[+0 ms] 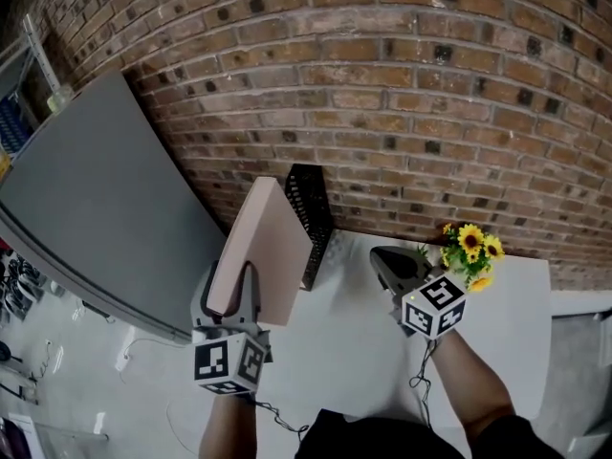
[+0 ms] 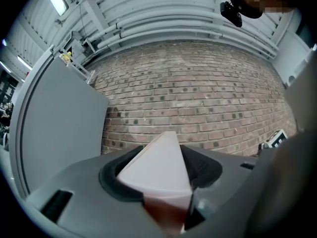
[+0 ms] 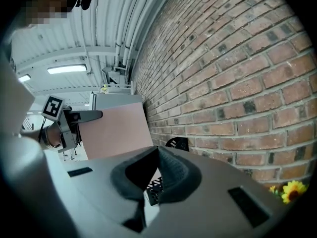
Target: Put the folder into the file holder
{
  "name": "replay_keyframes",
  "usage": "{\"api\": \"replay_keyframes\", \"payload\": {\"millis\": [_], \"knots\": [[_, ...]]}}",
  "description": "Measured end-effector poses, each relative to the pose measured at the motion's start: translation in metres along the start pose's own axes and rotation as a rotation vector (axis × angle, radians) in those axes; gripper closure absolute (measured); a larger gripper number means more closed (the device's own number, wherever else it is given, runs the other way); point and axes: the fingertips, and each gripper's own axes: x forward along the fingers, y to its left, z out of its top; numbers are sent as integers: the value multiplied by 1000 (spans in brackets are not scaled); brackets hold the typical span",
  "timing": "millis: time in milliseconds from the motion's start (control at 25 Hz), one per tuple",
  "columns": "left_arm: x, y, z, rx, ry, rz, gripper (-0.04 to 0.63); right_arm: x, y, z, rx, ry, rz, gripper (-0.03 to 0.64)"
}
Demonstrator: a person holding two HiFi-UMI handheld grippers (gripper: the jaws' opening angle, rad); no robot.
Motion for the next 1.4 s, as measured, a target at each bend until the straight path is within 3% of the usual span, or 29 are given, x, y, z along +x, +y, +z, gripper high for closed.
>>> {"api": "replay_keyframes", "payload": {"millis": [640, 1400], "knots": [[101, 40, -5, -87, -20, -87, 367, 51, -3, -8, 15, 14, -120, 614], [169, 42, -35, -122, 2, -92, 370, 70, -8, -16, 15, 34, -196, 614]]}}
